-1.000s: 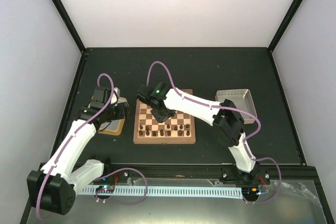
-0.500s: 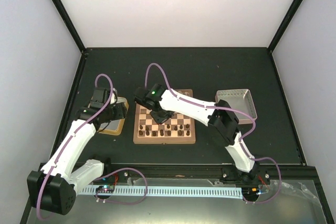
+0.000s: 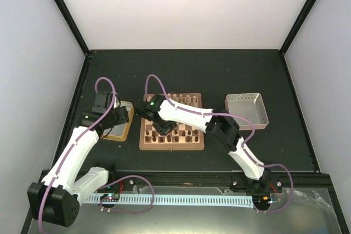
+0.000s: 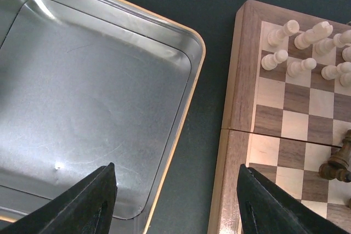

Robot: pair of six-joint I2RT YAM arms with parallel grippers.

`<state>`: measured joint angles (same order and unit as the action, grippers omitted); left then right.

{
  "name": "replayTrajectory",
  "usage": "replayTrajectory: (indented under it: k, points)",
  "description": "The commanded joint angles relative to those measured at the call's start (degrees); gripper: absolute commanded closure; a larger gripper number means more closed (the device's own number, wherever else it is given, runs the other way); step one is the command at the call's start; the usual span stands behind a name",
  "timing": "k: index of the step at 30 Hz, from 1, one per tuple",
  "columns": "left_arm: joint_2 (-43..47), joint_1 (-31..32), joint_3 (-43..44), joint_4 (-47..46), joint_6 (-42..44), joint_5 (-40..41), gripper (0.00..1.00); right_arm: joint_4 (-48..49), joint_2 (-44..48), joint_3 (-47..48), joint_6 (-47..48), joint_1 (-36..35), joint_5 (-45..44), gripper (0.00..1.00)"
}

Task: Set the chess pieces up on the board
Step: Place the chess piece on the chessboard.

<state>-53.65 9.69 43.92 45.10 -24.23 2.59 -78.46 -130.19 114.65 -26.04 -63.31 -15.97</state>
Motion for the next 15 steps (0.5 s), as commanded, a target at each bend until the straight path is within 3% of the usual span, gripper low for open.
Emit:
replayTrajectory:
  k: [1,7,15]
  points:
    - [0.91,-0.48,2.39,1.37,-0.54,1.6,0.38,-0.17,-0.97,1.66,0.01,-0.24,-1.5,0.91]
    - [1.09,-0.57,2.48,1.56,-0.7,2.23,0.38,2.35,1.11,1.25,-0.38,-0.21,-0.43,0.77]
    - [1.18,-0.57,2.33,1.4,-0.55,1.82,0.38,4.67,2.15,-1.86,-1.41,0.22,0.21,0.74]
